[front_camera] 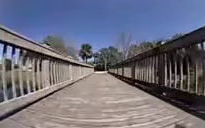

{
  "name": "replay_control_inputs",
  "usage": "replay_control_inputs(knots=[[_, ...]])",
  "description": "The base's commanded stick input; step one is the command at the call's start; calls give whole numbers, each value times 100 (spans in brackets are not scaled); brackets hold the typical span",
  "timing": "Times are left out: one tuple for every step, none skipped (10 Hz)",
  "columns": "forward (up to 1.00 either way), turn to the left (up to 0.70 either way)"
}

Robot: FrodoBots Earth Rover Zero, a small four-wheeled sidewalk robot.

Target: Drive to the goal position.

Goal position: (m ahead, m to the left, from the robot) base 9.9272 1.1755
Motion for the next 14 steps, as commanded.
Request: replay_control_inputs(knots=[[70,0],[70,0],[70,0],[70,0],[70,0],[70,0],[70,0],[70,0],[70,0],[70,0],[70,0],[70,0],[70,0],[70,0]])
